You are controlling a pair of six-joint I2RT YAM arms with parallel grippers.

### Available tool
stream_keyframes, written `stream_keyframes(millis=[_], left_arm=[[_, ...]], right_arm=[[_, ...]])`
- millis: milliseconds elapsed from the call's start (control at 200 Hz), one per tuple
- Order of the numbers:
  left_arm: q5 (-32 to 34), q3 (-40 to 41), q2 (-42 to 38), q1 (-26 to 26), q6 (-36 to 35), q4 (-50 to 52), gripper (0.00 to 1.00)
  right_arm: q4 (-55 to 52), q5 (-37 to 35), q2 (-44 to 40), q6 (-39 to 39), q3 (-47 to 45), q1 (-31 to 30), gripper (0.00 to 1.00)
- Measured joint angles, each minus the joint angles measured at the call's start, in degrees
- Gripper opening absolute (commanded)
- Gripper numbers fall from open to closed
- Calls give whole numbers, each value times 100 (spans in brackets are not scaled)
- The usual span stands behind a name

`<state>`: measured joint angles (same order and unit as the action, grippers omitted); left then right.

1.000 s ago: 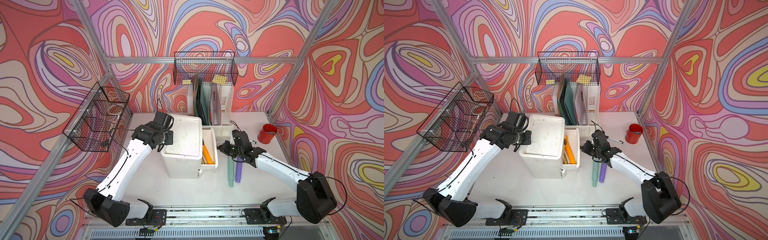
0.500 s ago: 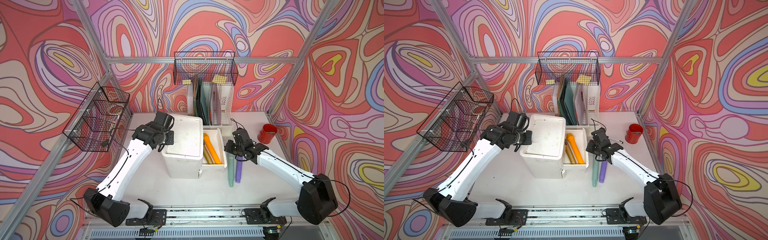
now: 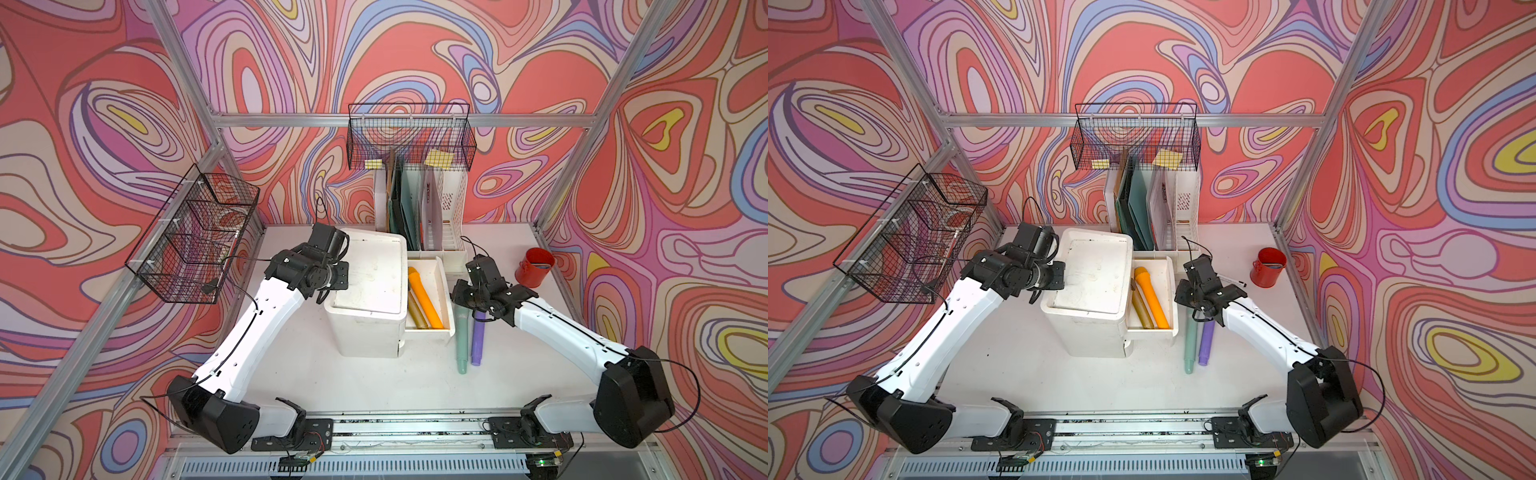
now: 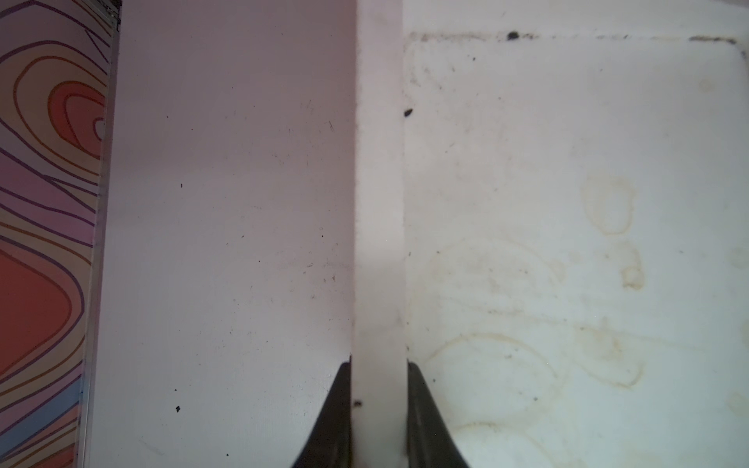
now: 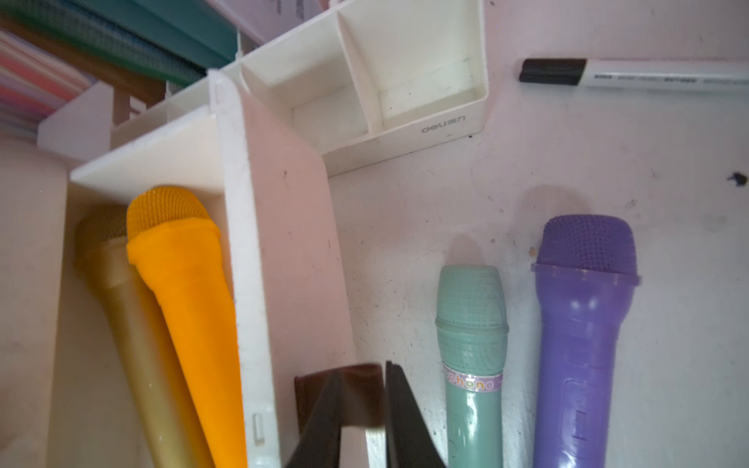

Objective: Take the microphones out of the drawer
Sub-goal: Open the drawer in the storage box, then pick up the microphone from the drawer.

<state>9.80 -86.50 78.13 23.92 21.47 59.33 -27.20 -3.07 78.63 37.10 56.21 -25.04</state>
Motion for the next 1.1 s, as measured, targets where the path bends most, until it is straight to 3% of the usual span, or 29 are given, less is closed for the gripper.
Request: stream_keyframes(millis=[125,315,621,1102], left_arm=[[0,0,-2,0,0,0,0],[0,7,-2,0,0,-4,0],[2,11,0,0,0,-13,0],[2,11,0,0,0,-13,0]], right_arm=[[-142,-17,0,-236,304,31,43],[-345,271,0,-739,881,31,47],[-951,1049,232,-1458,1733,-35,48],[-1502,1091,1165,-1908,2227,-575,48]])
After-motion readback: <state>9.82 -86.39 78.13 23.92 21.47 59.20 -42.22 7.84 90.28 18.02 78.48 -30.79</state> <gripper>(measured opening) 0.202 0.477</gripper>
